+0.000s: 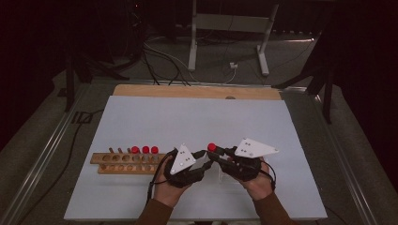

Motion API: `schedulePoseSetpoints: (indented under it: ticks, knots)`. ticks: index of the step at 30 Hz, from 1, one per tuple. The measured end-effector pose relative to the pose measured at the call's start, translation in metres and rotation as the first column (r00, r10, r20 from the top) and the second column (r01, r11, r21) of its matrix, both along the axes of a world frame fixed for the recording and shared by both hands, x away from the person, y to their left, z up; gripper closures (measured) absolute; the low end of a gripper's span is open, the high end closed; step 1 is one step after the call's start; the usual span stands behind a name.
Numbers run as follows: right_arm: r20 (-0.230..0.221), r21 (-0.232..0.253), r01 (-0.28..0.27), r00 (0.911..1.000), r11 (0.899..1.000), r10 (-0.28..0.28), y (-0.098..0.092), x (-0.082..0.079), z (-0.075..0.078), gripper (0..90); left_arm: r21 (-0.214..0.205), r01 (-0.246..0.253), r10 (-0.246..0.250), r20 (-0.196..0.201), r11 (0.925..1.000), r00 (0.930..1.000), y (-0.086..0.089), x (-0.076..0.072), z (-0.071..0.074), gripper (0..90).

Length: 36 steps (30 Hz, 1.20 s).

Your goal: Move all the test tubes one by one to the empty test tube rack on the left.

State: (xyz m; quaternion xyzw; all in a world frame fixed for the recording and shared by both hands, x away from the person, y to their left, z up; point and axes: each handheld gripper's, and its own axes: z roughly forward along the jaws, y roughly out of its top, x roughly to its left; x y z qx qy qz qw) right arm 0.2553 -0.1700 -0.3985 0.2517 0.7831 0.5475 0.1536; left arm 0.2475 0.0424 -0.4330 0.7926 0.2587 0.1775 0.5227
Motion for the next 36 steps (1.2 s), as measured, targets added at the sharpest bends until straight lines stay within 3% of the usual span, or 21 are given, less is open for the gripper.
schedulePoseSetpoints:
  ticks: [8,15,22,27,36]
  knots:
    - [-0.005,0.002,-0.007,1.0000,1.000,0.007,0.001,0.000,0.000,74.4,0.011,0.011,-0.011,0.003,0.9999,0.9999,0.000,0.001,-0.001,75.3]
    - [-0.005,0.001,-0.017,0.9998,1.000,0.017,0.000,0.001,0.000,73.3,0.012,0.009,-0.009,0.010,0.9999,0.9999,-0.001,0.001,-0.001,76.1]
    - [-0.003,0.022,-0.012,0.9999,1.000,0.012,-0.008,0.000,0.001,48.8,0.011,-0.026,0.026,-0.004,0.9996,0.9997,0.007,0.004,-0.002,76.1]
    - [-0.006,0.031,0.008,1.0000,0.999,-0.008,-0.016,0.001,0.002,39.2,-0.001,-0.048,0.048,-0.008,0.9988,0.9988,0.016,0.004,-0.001,76.1]
    - [0.009,0.009,0.115,0.9934,0.993,-0.115,-0.034,0.003,0.001,15.1,-0.013,-0.092,0.092,-0.011,0.9957,0.9957,0.043,-0.001,0.003,76.1]
